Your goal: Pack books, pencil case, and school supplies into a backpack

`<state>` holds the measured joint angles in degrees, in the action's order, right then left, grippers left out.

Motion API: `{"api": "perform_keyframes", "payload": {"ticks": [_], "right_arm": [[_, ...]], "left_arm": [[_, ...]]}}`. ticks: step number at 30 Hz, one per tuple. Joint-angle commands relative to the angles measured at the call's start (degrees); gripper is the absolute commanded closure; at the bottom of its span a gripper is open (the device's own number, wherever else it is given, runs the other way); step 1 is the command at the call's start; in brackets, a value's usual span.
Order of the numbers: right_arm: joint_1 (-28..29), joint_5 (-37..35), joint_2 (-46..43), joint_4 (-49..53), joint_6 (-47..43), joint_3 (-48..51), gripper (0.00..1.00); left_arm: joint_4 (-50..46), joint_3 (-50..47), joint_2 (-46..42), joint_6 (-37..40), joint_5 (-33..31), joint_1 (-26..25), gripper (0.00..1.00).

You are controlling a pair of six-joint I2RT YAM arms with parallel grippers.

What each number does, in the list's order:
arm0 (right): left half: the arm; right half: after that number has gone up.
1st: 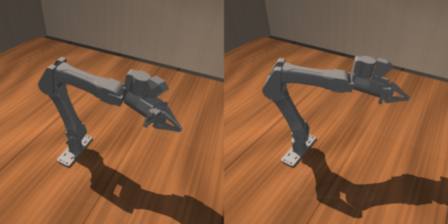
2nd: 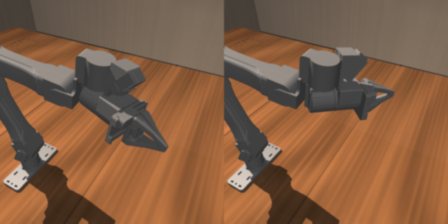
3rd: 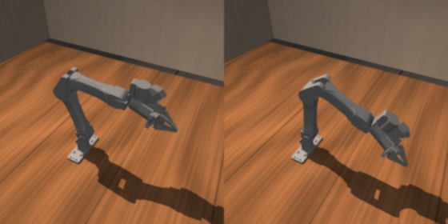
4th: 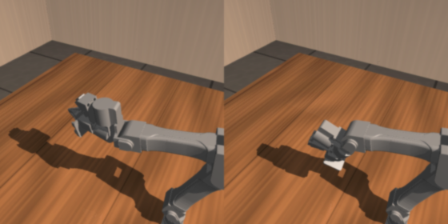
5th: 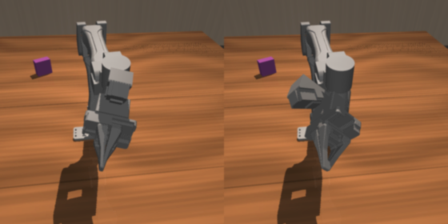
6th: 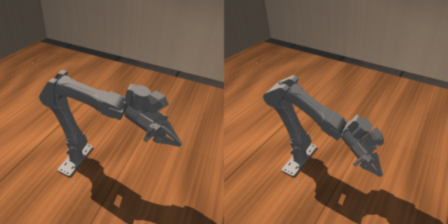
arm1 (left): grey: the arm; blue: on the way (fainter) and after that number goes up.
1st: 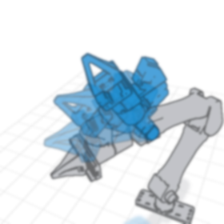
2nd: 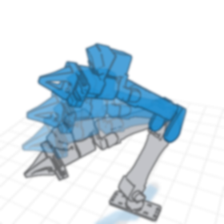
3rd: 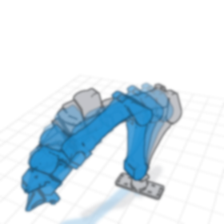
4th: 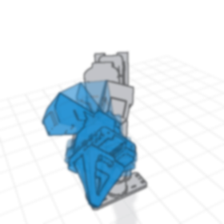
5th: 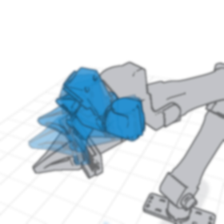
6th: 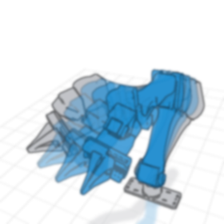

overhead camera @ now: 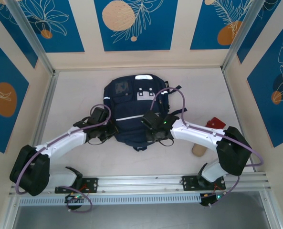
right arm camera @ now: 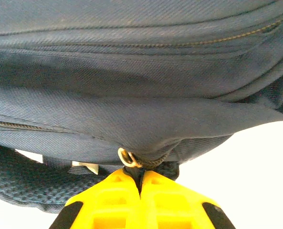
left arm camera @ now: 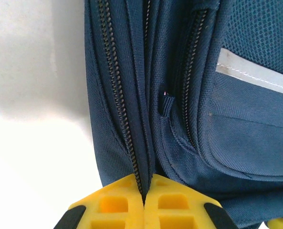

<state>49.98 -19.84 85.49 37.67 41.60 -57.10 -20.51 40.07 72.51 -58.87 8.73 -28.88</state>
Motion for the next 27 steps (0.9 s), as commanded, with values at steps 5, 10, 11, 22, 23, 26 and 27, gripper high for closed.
{"api": "perform_keyframes", "payload": {"ticks": [5,10,11,22,23,26,27], "right_arm": [[-1.73,4.14,-0.47,3.82,-7.62,0.32,1.00],[1.51,14.97,3.13,-2.19,-10.51,-4.35,1.00],[1.97,16.12,4.12,-3.01,-10.33,-5.46,1.00],[5.62,23.13,11.92,-7.80,-9.13,-16.46,1.00],[5.81,23.26,11.91,-7.76,-9.22,-16.65,1.00],[6.26,23.62,11.98,-7.31,-9.41,-16.61,1.00],[6.44,23.54,11.84,-7.02,-9.44,-16.39,1.00]], "left_arm": [[-13.09,0.96,-4.00,3.59,-12.27,4.05,0.96],[-17.41,2.26,-7.60,3.67,-13.68,4.55,0.68],[-17.96,2.49,-8.33,3.55,-13.47,4.54,0.64],[-4.87,-2.60,-11.30,-4.84,3.69,4.39,0.40],[-4.08,-2.64,-10.66,-5.09,4.13,4.37,0.39],[-1.29,-2.63,-8.44,-5.70,4.89,4.32,0.38],[-0.36,-2.51,-7.70,-5.99,5.06,4.19,0.38]]}}
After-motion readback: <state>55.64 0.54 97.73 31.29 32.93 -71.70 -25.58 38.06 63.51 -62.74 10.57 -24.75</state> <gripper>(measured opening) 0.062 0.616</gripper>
